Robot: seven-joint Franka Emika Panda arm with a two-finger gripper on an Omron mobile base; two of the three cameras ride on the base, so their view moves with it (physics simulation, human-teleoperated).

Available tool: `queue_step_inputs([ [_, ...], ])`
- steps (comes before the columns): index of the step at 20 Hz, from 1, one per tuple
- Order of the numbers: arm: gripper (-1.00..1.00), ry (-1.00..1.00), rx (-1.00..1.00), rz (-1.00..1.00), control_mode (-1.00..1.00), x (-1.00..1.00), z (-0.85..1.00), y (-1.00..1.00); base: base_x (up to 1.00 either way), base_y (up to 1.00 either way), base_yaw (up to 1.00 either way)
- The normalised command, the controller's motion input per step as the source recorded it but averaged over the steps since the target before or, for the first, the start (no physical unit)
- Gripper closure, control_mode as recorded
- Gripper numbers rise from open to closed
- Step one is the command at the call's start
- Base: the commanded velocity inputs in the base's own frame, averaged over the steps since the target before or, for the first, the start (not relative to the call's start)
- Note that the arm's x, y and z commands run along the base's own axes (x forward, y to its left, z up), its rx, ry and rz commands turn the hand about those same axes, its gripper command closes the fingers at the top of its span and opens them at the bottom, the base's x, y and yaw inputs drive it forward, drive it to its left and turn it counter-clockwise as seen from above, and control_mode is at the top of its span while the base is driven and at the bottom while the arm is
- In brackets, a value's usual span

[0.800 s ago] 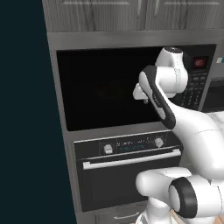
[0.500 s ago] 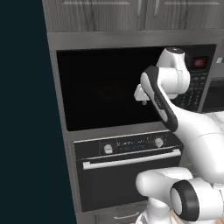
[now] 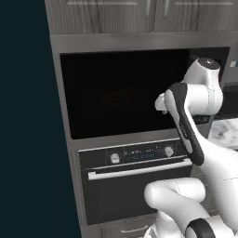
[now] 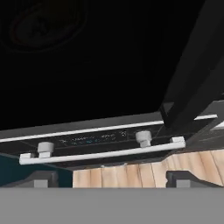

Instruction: Retrieve the reheated potato from the microwave, then place the potato, cheese, and condiment on the cutting board.

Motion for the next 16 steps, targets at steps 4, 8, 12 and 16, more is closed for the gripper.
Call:
queue_step_inputs([
  [4,-1.00,-0.17,0.01,-0.03,-1.00,-0.28,0.10,-0.40,0.00,0.00,0.00],
  [8,-1.00,-0.14,0.00,0.00,-1.00,-0.06,0.16,-0.41,0.00,0.00,0.00],
  [12,-1.00,-0.25,0.00,0.02,-1.00,-0.10,0.15,-0.37,0.00,0.00,0.00],
  [16,-1.00,-0.21,-0.01,0.00,-1.00,-0.03,0.14,-0.27,0.00,0.00,0.00],
])
